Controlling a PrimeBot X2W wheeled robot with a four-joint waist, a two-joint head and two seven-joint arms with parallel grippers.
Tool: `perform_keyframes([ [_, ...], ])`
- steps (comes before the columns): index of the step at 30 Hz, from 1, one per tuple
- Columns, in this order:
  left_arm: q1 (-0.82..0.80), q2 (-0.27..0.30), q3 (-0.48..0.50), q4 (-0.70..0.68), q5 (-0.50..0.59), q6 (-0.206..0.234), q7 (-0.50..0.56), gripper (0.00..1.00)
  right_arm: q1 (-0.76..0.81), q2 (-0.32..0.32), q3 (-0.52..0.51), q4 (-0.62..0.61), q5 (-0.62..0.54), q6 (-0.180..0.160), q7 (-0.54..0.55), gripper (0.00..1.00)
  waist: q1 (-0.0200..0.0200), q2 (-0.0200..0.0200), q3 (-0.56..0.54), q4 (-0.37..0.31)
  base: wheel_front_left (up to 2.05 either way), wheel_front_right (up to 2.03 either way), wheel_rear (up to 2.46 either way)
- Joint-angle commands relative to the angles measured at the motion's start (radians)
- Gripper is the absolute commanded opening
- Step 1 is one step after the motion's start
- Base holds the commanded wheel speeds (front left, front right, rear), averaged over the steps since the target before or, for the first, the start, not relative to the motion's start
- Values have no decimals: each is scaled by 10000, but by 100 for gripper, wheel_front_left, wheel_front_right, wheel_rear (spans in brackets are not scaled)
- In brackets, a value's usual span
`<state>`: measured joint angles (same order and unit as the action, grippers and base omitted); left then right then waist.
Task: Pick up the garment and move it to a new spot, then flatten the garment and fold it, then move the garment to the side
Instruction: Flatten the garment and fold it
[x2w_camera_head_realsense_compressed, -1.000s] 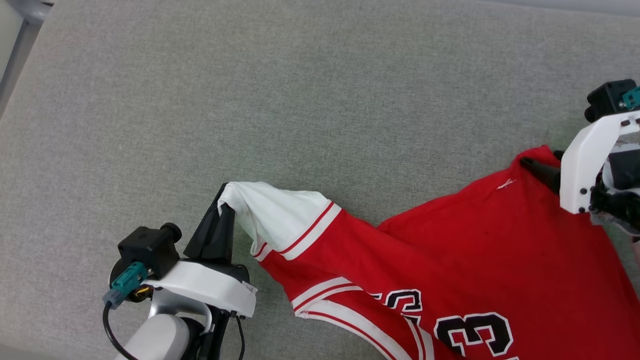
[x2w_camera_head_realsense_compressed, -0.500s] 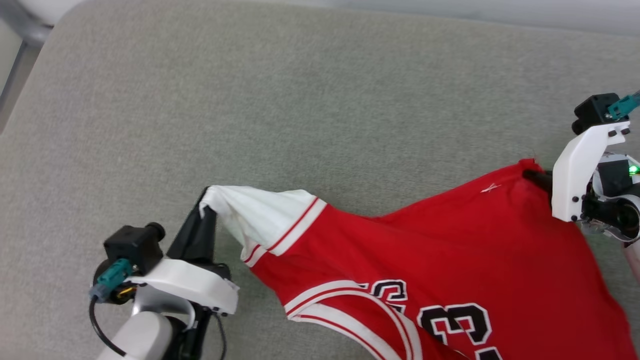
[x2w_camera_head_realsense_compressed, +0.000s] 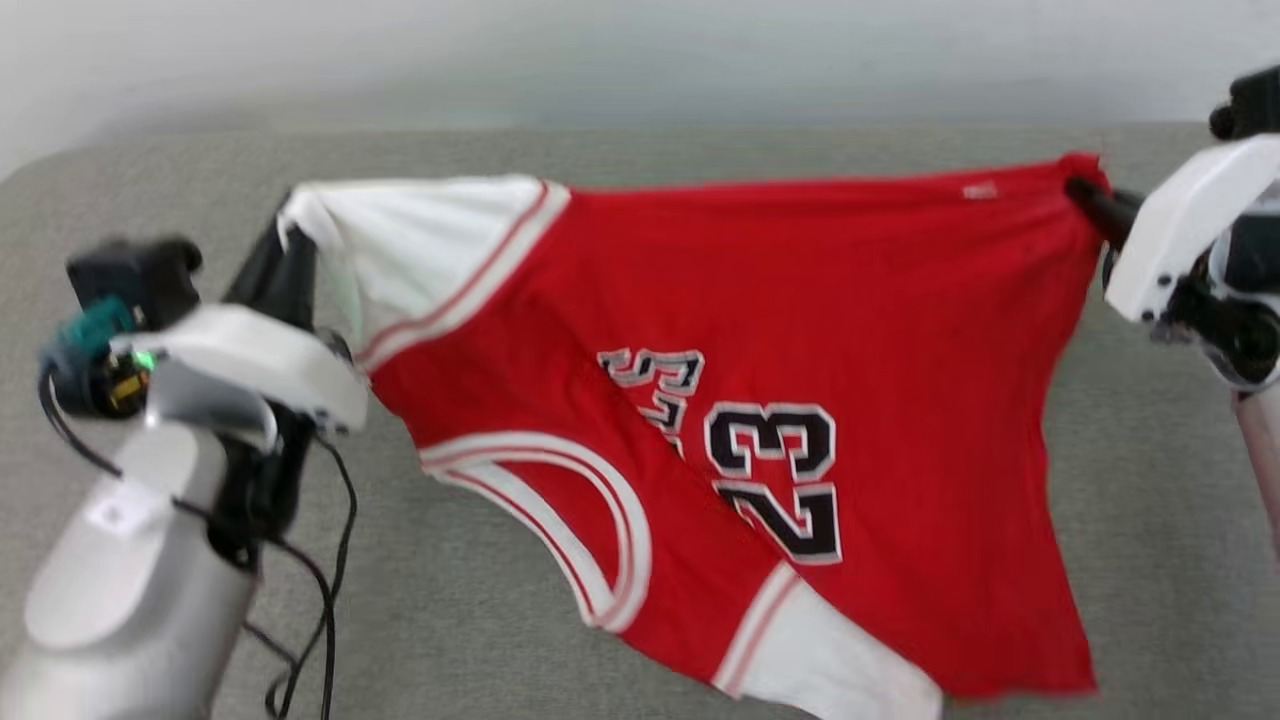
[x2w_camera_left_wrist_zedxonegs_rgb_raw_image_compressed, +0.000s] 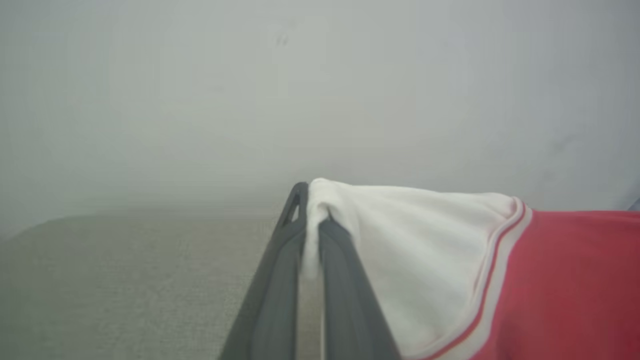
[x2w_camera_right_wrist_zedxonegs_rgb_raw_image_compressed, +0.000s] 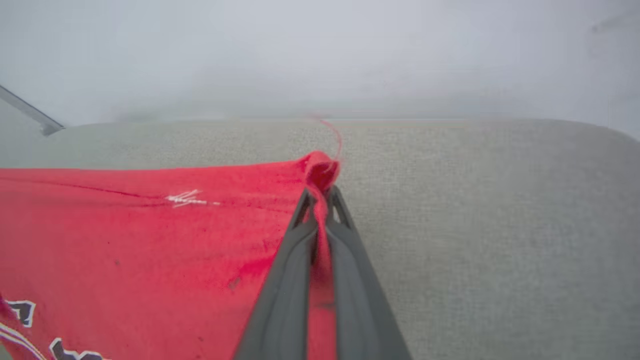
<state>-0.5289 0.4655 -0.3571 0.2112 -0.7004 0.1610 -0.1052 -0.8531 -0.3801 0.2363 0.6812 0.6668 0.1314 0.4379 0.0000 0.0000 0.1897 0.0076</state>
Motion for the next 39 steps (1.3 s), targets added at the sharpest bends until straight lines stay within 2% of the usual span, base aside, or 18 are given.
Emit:
perform_keyframes([
  [1, -407, 26, 40, 253, 2, -102, 5, 0, -305, 88, -96, 124, -89, -14, -136, 0, 0, 0, -159, -292, 0, 0, 0],
  [5, -2170, -147, 18, 1523, 80, -510, 69, 0, -1213, 422, -341, 627, -325, -14, -642, 0, 0, 0, -15, -481, 0, 0, 0],
  [11, -4941, -391, 59, 3333, 324, -863, -105, 0, -2933, 702, -748, 1182, -451, -14, -1285, 0, 0, 0, 491, -639, 0, 0, 0],
  [19, -8437, -371, 49, 5034, 841, -1051, -459, 0, -5492, 807, -1073, 1722, -974, -16, -2651, 0, 0, 0, 1449, -801, 0, 0, 0],
  [24, -10409, -343, -131, 5685, 1246, -1178, -504, 0, -6952, 790, -1080, 2043, -1340, -16, -3141, 0, 0, 0, 2278, -816, 0, 0, 0],
  [31, -11783, -393, -286, 6533, 1365, -1389, -447, 0, -8061, 783, -895, 2597, -1604, -16, -3616, 0, 0, 0, 3314, -693, 0, 0, 0],
  [39, -11777, -539, -127, 7443, 999, -1719, -545, 0, -8183, 1119, -493, 2949, -1253, -16, -3860, 0, 0, 0, 4257, -638, 0, 0, 0],
])
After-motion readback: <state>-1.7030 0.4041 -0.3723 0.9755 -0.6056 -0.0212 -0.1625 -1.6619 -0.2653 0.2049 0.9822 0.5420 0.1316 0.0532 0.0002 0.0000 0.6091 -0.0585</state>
